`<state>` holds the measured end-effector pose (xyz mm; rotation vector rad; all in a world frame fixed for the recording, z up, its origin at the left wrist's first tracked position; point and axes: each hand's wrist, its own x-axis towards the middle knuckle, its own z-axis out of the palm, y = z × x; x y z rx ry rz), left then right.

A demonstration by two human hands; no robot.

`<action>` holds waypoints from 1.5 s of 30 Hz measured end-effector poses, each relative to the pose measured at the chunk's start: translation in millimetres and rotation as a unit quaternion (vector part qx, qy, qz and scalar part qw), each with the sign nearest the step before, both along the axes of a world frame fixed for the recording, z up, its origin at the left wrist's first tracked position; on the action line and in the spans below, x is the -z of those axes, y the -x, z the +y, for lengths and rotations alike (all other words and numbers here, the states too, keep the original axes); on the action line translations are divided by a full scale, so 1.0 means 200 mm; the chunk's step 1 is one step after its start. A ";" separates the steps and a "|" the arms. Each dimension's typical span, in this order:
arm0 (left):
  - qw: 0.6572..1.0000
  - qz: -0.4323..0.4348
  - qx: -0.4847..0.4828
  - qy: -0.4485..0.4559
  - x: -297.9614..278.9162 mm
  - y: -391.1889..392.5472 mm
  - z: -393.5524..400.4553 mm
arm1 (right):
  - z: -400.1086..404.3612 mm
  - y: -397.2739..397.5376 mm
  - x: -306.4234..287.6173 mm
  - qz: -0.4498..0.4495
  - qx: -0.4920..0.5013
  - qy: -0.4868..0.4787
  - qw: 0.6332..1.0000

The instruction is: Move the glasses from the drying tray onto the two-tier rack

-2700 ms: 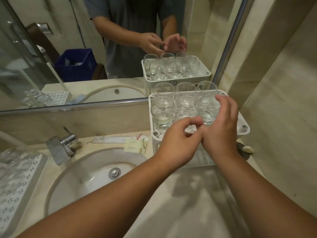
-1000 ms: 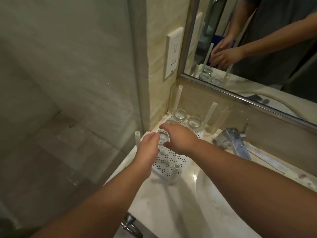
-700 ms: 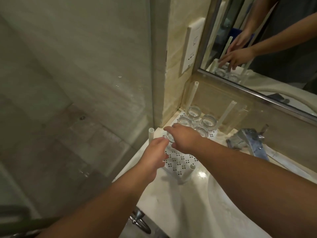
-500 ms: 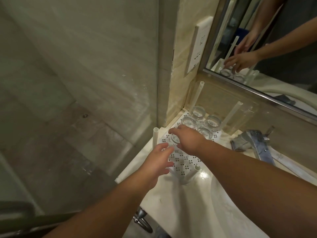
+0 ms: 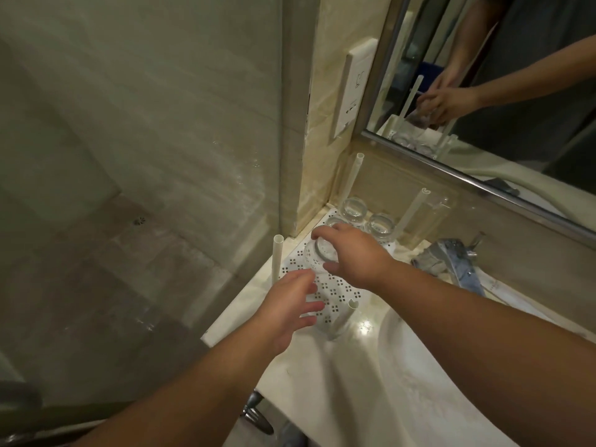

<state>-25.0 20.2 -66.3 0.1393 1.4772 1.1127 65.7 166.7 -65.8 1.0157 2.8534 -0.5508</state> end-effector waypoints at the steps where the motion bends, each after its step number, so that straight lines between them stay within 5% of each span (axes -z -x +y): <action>1: 1.000 -0.012 -0.009 -0.001 -0.01 -0.01 0.00 | -0.01 -0.02 -0.05 0.012 0.005 -0.003 1.000; 6: 0.985 -0.148 -0.084 -0.033 -0.10 -0.07 0.06 | -0.08 -0.10 -0.28 0.047 0.012 -0.048 0.998; 12: 0.900 -0.393 -0.159 -0.098 -0.30 -0.05 0.11 | -0.19 -0.14 -0.50 0.062 0.003 -0.107 0.992; 17: 0.882 -0.450 -0.117 -0.079 -0.43 -0.05 0.10 | -0.27 -0.19 -0.63 0.064 -0.010 -0.143 0.988; 24: 0.898 -0.438 0.007 -0.038 -0.54 -0.06 0.09 | -0.33 -0.25 -0.70 0.074 -0.039 -0.152 0.985; 31: 0.918 -0.394 -0.002 -0.053 -0.55 -0.08 0.11 | -0.35 -0.33 -0.70 0.119 -0.018 -0.138 0.983; 38: 0.961 -0.238 -0.006 -0.139 -0.59 -0.10 0.12 | -0.37 -0.40 -0.67 0.248 0.072 -0.065 0.964; 45: 0.965 -0.128 0.025 -0.229 -0.64 -0.17 0.10 | -0.39 -0.46 -0.65 0.320 0.162 0.009 0.934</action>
